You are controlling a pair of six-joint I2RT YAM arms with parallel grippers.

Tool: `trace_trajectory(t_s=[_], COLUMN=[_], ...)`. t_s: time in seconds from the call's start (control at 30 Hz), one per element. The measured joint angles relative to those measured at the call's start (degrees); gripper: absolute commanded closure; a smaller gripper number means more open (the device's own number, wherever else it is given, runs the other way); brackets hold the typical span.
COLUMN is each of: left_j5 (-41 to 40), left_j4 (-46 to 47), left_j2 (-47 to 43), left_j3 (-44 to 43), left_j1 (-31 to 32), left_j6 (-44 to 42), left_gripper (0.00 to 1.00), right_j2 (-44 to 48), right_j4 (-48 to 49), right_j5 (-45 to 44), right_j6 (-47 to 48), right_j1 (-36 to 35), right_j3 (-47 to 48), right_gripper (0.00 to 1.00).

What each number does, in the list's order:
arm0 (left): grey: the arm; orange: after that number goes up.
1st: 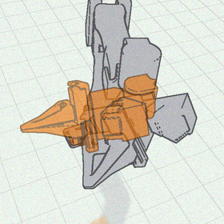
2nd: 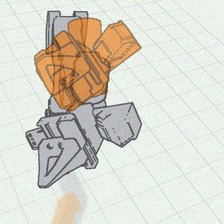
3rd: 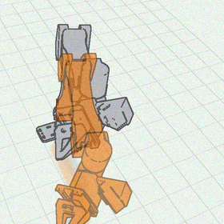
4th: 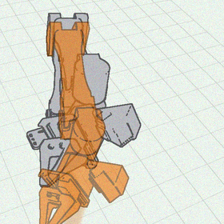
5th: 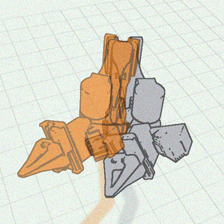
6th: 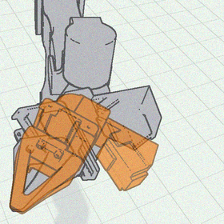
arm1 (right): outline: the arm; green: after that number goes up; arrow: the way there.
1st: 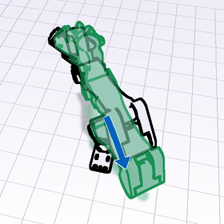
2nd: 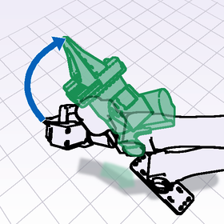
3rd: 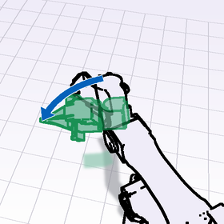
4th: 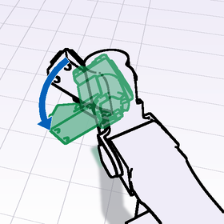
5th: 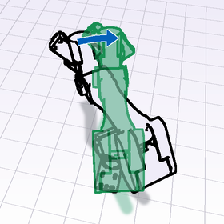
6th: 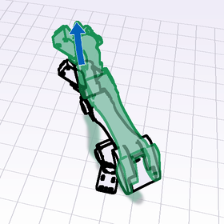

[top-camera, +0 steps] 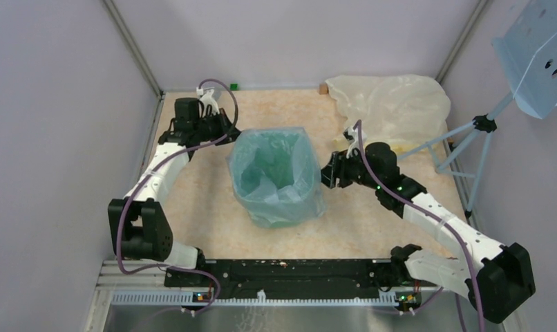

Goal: Put the trash bags into the trash bin

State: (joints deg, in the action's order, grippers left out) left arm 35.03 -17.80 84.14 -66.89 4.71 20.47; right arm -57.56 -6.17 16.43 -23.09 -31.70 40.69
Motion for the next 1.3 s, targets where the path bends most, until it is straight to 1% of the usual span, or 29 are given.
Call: trace_trajectory(t_s=[0.13, 0.27, 0.47, 0.57, 0.67, 0.7, 0.73, 0.77, 0.8, 1.07, 1.3], left_j5=[-0.39, -0.39, 0.24, 1.07, 1.70, 1.81, 1.84, 1.95, 2.05, 2.82, 3.08], left_j4=[-1.57, -2.95, -3.65, -3.65, -3.28, -3.26, -3.17, -3.17, -3.02, -1.99, -1.66], left_j2=[-2.25, -3.96, -4.15, -4.11, -3.85, -3.74, -3.67, -3.61, -3.56, -1.99, 0.44], left_j3=[1.40, 4.17, 7.15, 7.56, 7.65, 7.69, 7.76, 7.85, 8.07, 9.66, 11.02], left_j1=[-1.46, -2.93, -3.50, -3.50, -3.48, -3.50, -3.50, -3.48, -3.50, -3.48, -3.48], left_j6=[-0.74, -1.29, -1.81, -1.95, -1.99, -1.99, -1.99, -1.99, -2.01, -2.23, -2.19], left_gripper=[1.00, 1.00, 1.00, 1.00, 1.00, 1.00, 1.00, 1.00, 1.00, 1.00, 1.00], right_j2=[-0.48, 1.20, 0.92, -1.38, -4.55, -5.38, -6.21, -6.86, -7.48, -9.44, -12.39], right_j4=[0.68, 0.92, 2.73, 5.11, 7.28, 7.43, 7.89, 8.15, 8.68, 12.79, 17.14], right_j5=[1.27, 2.29, 9.31, 12.04, 13.40, 13.42, 13.35, 13.20, 13.05, 10.60, 10.67], right_j6=[-0.09, -0.42, -1.99, -3.17, -4.59, -4.83, -5.33, -5.75, -6.21, -9.16, -10.54], right_j1=[0.24, 2.67, 4.13, 4.13, 4.13, 4.13, 4.13, 4.13, 4.13, 4.90, 4.90], right_j3=[-0.24, -1.44, -2.43, -3.13, -3.89, -4.00, -4.28, -4.46, -4.74, -8.92, -13.99], right_gripper=[0.45, 0.45, 0.45, 0.48, 0.58, 0.67, 0.77, 0.90, 1.00, 1.00, 1.00])
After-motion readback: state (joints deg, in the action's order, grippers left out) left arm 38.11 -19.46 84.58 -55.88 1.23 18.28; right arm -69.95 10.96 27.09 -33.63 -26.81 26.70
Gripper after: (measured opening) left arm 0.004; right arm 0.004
